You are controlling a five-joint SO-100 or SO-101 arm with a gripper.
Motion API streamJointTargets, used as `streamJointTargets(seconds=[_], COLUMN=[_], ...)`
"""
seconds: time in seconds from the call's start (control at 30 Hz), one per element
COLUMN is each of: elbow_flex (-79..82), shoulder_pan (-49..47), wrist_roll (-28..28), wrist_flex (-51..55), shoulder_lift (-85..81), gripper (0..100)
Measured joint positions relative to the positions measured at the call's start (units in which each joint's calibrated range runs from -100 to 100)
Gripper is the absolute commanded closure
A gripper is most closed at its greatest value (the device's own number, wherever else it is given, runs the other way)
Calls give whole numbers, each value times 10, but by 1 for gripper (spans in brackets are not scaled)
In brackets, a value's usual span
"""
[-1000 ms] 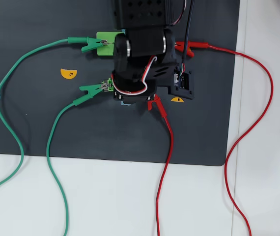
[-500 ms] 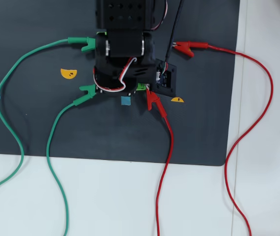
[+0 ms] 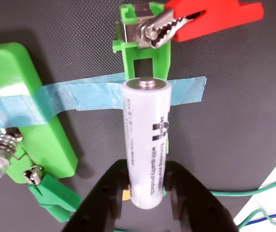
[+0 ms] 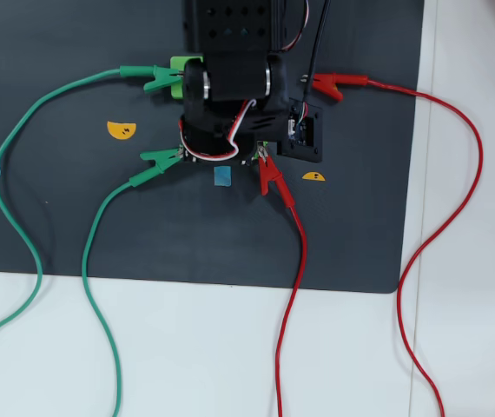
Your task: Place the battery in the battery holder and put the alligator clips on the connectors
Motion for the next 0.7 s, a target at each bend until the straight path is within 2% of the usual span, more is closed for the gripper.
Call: streamJointTargets(seconds=[0.7], elbow_flex=[0], shoulder_pan=[-10], wrist_roll=[3], wrist_flex=[0], shoulder_lift=[0], gripper=[99])
